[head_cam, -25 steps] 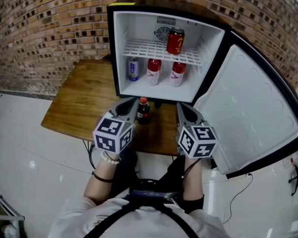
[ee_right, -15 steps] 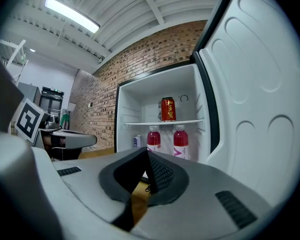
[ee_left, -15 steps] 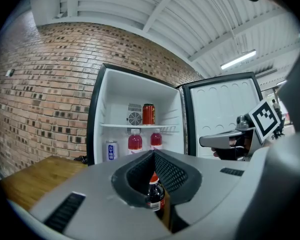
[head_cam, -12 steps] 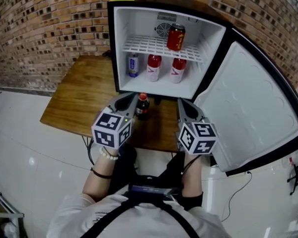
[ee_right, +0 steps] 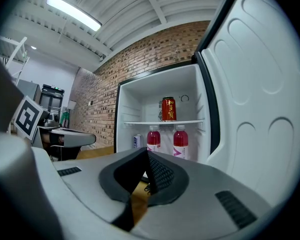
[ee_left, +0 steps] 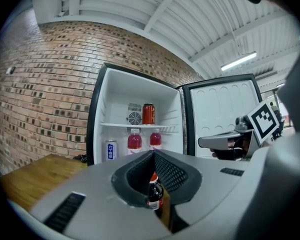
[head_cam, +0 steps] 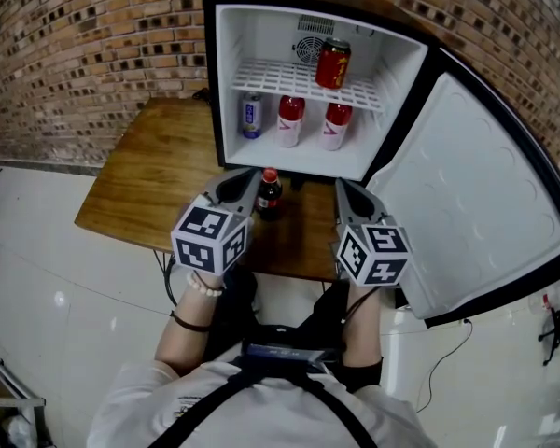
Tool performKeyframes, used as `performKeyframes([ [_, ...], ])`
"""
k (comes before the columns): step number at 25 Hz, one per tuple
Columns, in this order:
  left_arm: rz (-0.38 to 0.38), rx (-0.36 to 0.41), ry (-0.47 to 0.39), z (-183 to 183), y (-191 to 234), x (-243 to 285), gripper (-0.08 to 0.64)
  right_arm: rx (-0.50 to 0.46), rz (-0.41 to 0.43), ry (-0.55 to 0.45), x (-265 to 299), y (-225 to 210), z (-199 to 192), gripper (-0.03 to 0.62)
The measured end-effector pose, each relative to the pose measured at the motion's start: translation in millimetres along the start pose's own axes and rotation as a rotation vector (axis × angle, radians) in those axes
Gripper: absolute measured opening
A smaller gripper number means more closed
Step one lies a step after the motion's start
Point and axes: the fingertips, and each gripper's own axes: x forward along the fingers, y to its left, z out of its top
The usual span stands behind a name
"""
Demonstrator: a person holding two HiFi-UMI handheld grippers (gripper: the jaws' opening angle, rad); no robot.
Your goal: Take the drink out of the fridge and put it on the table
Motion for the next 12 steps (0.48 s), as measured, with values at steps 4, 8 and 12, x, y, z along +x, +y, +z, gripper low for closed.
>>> performKeyframes([
  [4, 0.0, -0.001, 0.0, 0.4, 0.2, 0.5, 0.0, -0.004, 0.001, 0.0, 0.1, 0.0, 0.7, 0.014],
  [8, 0.0, -0.003, 0.0, 0.0, 0.1, 0.6, 0.0, -0.005, 0.001, -0.004, -0.7, -0.2, 2.0, 0.014],
  [12, 0.0, -0.005, -0.001, 1.0, -0.7, 0.5, 0.0, -0.011, 0.004, -0.012, -1.9, 0.3, 5.9, 0.014],
])
